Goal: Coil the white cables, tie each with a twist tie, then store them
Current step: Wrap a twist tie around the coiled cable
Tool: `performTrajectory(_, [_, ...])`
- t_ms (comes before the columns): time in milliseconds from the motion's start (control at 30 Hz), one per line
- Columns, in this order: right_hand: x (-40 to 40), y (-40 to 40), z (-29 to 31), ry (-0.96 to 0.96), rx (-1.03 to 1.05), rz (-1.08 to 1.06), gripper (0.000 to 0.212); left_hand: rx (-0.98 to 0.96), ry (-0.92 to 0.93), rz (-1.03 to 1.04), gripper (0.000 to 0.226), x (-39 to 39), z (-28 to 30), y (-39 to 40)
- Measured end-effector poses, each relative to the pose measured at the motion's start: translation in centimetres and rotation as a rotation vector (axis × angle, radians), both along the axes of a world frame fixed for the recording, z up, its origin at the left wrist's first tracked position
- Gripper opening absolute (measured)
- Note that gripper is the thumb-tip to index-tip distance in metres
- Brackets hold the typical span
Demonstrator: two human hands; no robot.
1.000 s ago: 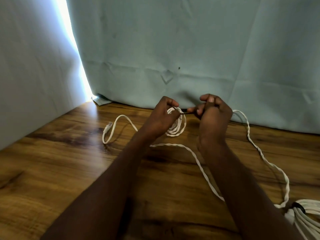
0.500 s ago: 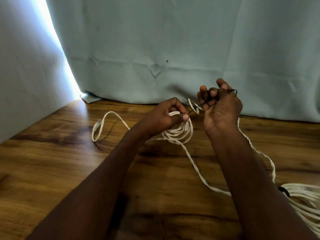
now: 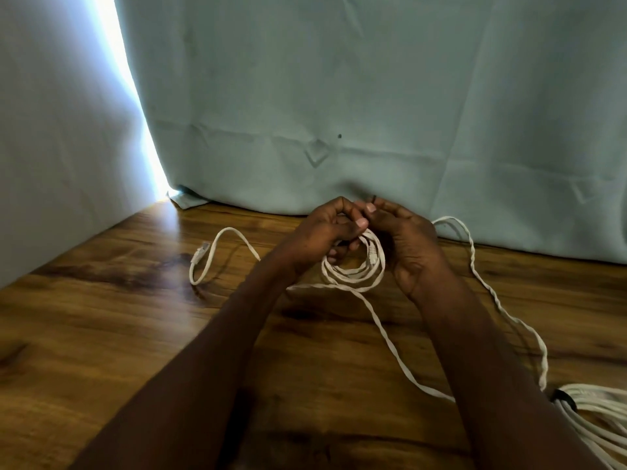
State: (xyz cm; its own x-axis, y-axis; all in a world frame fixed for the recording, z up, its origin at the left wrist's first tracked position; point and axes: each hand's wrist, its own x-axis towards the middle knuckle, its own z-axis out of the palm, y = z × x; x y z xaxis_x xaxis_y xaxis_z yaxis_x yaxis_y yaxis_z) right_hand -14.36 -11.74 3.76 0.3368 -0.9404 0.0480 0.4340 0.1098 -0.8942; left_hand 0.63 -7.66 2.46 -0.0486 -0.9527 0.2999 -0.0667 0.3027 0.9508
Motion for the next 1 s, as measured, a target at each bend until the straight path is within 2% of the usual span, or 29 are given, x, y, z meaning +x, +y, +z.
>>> performTrajectory(167, [-0.9, -1.1, -0.3, -0.001, 0.04, -0.102, 0.022, 0.014, -0.131, -0.015, 0.01, -1.5, 0.0, 0.5])
performTrajectory(400, [-1.2, -2.5, -0.5, -0.077, 0.144, -0.174, 0.013, -0.067, -0.17, -0.051, 0.014, -3.4, 0.0, 0.6])
performTrajectory(500, [-1.4, -2.3, -0.6, -0.075, 0.216, -0.129, 0.018, -0.09, -0.17, -0.066, 0.011, -3.7, -0.1, 0.5])
performTrajectory(567, [-1.8, -2.5, -0.6, -0.05, 0.259, -0.054, 0.034, -0.109, -0.185, -0.097, 0.01, -3.5, 0.2, 0.7])
performTrajectory(667, [-2.0, -2.3, -0.4, 0.02, 0.273, 0.004, 0.041, -0.145, -0.264, -0.098, 0.029, -3.0, 0.5, 0.6])
performTrajectory(767, [-1.3, -1.7, -0.1, 0.086, 0.254, 0.01, 0.029, -0.215, -0.261, 0.018, 0.02, -3.1, 0.0, 0.1])
performTrajectory(833, [-0.6, -2.0, -0.4, 0.105, 0.244, -0.009, 0.036, -0.264, -0.303, 0.104, 0.016, -3.3, -0.3, 0.0])
performTrajectory(933, [-0.2, -2.4, -1.1, 0.177, 0.216, 0.004, 0.033, -0.376, -0.585, 0.291, 0.019, -3.2, -0.6, -0.2])
performTrajectory(1000, [-0.3, -2.7, -1.6, 0.194, 0.191, 0.024, 0.046, -0.398, -0.698, 0.381, 0.018, -3.1, -0.7, -0.1])
